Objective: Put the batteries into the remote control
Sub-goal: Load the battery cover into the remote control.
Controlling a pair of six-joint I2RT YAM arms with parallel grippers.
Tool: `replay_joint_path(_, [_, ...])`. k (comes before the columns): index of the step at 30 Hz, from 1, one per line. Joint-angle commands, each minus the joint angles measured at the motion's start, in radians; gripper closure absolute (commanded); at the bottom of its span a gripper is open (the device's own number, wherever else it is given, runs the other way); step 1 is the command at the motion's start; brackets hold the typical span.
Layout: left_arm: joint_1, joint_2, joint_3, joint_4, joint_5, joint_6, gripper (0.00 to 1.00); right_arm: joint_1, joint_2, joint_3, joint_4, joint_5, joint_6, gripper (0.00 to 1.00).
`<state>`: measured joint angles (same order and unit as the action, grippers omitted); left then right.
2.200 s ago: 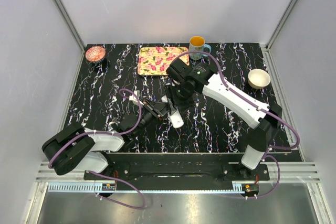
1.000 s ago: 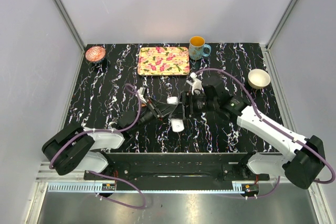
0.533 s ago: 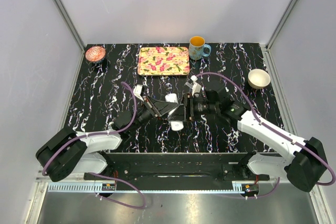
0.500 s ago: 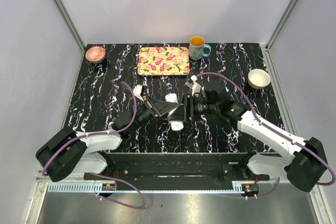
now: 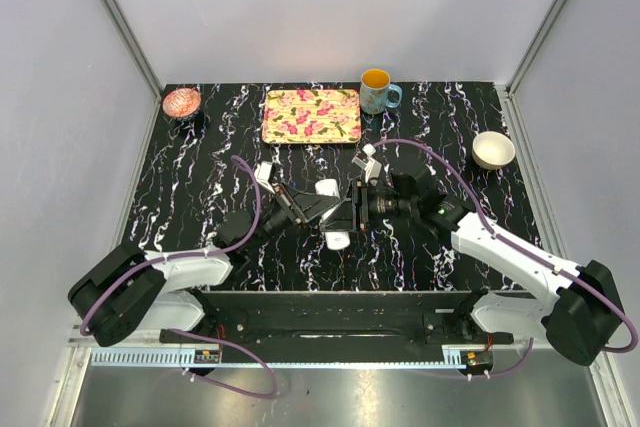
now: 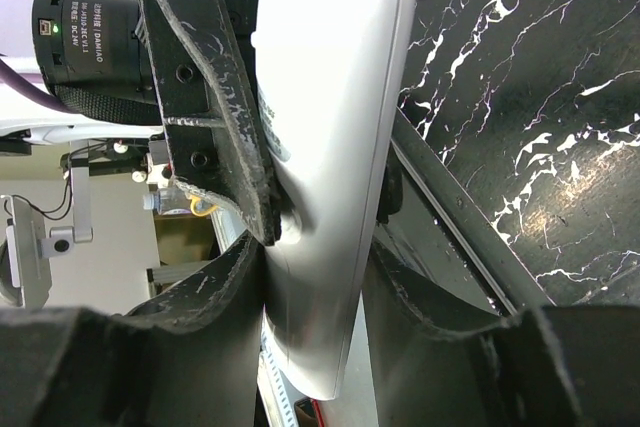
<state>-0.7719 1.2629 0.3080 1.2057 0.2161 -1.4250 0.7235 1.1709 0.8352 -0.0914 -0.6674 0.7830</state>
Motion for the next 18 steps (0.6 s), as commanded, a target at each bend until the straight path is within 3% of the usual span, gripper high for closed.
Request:
replay_joint_path(1, [0.005,-0.03,0.028,0.1,0.014,-0.006,0.85,-0.006,-0.002,0.024,0.007,-0.029,-0.027,1.0])
replay_joint_path(7, [0.005,0.015,0.023,0.173,0.043,-0.02,0.62,-0.006,-0.042,0.021,-0.011,-0.047,-0.06,1.0])
replay_joint_path(12, [0.005,0.056,0.019,0.268,0.071,-0.054,0.58,-0.006,-0.059,0.013,-0.01,-0.043,-0.057,1.0])
replay_joint_path(15, [0.005,0.056,0.005,0.287,0.065,-0.052,0.92,-0.006,-0.063,0.008,-0.008,-0.044,-0.056,1.0])
replay_joint_path(16, [0.006,0.05,0.0,0.285,0.063,-0.052,0.99,-0.006,-0.065,0.007,-0.008,-0.043,-0.053,1.0])
replay_joint_path(18, [0.006,0.041,-0.009,0.279,0.049,-0.048,1.0,-0.006,-0.063,0.005,-0.008,-0.043,-0.051,1.0])
